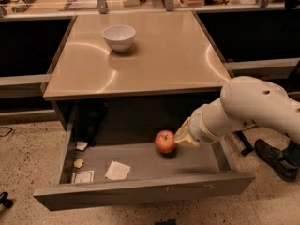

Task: Pick apple from top drawer and place on counter

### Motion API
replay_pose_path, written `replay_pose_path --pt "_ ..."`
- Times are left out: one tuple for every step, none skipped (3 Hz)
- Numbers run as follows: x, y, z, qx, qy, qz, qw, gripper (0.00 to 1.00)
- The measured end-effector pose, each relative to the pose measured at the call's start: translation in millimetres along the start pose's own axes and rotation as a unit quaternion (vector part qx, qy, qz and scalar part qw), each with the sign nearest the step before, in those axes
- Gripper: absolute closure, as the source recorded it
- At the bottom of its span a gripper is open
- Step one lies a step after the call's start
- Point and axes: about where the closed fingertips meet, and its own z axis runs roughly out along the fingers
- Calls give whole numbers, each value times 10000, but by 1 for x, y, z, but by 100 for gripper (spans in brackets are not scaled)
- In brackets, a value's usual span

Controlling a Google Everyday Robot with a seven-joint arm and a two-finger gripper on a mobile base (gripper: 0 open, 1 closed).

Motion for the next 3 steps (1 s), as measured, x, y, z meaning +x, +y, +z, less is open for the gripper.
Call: replay_pose_path --pt "14 -4 16 58 -141 -15 9999 36" --pt "21 -9 28 98 -311 -31 9995 13" --pt "23 -14 40 139 -500 -63 9986 0"
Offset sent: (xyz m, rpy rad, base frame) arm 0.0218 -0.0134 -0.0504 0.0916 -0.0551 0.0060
